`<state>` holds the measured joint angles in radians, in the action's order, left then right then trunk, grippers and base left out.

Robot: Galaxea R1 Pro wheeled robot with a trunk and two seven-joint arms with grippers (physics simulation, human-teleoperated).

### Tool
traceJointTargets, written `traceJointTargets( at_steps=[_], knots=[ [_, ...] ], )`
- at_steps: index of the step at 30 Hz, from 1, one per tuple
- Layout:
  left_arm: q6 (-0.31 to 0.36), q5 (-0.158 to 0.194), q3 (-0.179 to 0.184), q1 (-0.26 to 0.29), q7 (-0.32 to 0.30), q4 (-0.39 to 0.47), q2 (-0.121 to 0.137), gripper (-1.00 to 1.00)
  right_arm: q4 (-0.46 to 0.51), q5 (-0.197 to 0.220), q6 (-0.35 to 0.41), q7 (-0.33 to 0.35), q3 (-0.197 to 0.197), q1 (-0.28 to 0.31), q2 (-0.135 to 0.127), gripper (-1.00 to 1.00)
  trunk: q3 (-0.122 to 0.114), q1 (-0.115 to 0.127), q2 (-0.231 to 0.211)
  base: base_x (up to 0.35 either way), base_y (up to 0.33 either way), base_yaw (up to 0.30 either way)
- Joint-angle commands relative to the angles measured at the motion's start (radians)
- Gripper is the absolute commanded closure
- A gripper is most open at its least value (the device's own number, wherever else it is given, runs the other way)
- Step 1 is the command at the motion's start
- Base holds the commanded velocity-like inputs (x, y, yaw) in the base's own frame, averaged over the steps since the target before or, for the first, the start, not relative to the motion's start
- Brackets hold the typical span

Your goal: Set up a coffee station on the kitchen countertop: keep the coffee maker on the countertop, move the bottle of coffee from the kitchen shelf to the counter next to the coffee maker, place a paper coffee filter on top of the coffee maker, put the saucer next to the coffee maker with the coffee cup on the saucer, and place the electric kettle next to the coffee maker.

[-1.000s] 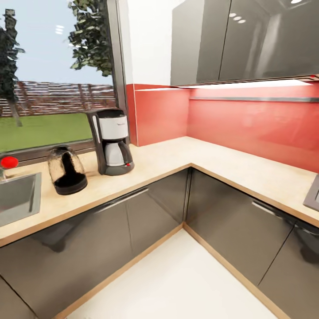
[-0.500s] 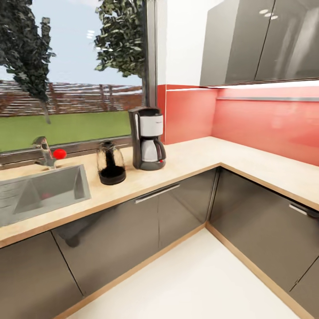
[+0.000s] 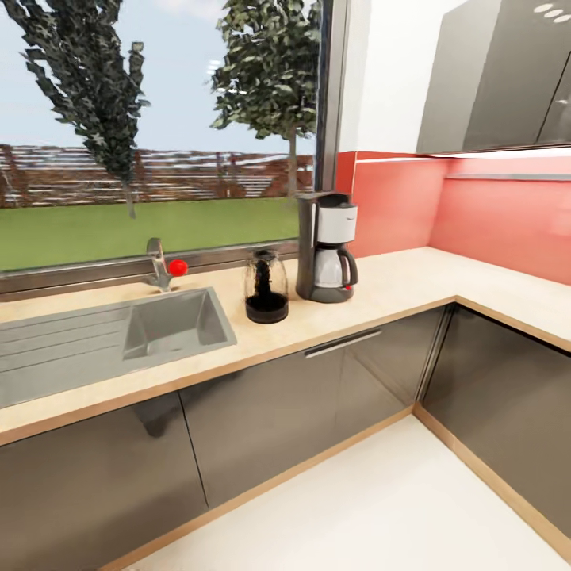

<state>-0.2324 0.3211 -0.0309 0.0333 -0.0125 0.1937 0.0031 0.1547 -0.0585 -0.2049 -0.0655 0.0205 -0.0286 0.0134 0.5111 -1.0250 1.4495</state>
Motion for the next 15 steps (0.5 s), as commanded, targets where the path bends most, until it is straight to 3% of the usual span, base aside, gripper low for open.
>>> traceJointTargets(
  at_steps=[1,6,15],
  knots=[
    [-0.002,0.000,-0.003,0.000,-0.001,-0.001,0.000,-1.00,0.002,-0.006,-0.001,-0.004,0.002,-0.001,0.000,-1.00,0.001,0.000,0.000,-0.001,0.342,0.025],
    [-0.002,0.000,-0.003,0.000,-0.001,-0.001,0.000,-1.00,0.002,-0.006,-0.002,-0.005,0.002,-0.001,0.000,-1.00,0.001,0.000,0.000,0.000,0.342,0.049],
    [-0.002,0.000,-0.003,0.000,-0.001,-0.001,0.000,-1.00,0.002,-0.006,-0.001,-0.005,0.002,-0.001,0.000,-1.00,0.001,0.000,0.000,0.000,0.342,0.261]
  ],
)
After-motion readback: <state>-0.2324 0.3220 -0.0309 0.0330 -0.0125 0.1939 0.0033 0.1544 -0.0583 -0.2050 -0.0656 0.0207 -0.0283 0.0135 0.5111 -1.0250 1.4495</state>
